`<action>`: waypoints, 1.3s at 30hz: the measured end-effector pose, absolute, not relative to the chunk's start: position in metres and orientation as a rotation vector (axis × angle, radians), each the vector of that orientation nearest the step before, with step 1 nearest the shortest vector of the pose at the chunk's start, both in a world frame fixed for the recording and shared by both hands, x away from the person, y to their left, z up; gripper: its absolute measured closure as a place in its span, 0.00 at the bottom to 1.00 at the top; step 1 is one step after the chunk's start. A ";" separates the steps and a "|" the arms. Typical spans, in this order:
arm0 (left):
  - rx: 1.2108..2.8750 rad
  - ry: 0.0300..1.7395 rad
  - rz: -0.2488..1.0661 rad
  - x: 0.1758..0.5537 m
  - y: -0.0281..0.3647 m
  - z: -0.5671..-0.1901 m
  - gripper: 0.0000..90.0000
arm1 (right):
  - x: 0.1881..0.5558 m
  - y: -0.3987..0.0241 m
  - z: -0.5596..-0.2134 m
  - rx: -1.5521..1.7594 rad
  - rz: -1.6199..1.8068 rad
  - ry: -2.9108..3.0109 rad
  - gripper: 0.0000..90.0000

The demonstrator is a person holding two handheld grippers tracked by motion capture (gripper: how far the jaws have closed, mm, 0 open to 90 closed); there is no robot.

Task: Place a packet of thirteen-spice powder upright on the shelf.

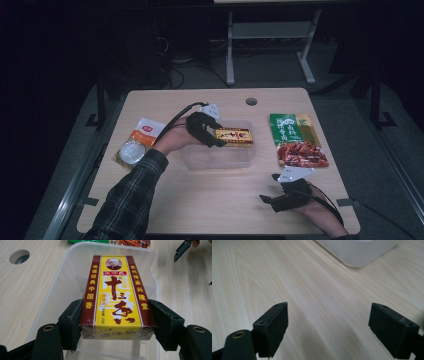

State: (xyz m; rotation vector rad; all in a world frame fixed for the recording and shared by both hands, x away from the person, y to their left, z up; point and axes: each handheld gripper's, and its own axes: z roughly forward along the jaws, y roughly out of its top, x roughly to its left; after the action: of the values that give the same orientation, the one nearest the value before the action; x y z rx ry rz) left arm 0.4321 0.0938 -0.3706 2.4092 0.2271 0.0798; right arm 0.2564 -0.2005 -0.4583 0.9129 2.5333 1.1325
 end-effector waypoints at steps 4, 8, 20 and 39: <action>2.385 0.236 0.075 0.433 0.094 -0.371 0.36 | 0.256 -0.201 -0.458 0.915 1.134 2.530 0.17; 2.368 0.234 0.076 0.433 0.093 -0.370 0.35 | 0.256 -0.200 -0.458 0.913 1.134 2.533 0.17; 2.281 0.229 0.073 0.435 0.091 -0.362 0.35 | 0.257 -0.200 -0.458 0.910 1.138 2.534 0.17; 2.175 0.219 0.045 0.445 0.076 -0.353 0.35 | 0.256 -0.200 -0.458 0.919 1.146 2.532 0.17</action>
State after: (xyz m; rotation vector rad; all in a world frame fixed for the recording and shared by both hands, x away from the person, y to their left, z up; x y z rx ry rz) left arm 0.4453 0.0756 -0.3533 2.1749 0.2192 0.0455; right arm 0.2562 -0.2000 -0.4582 0.9187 2.5318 1.1455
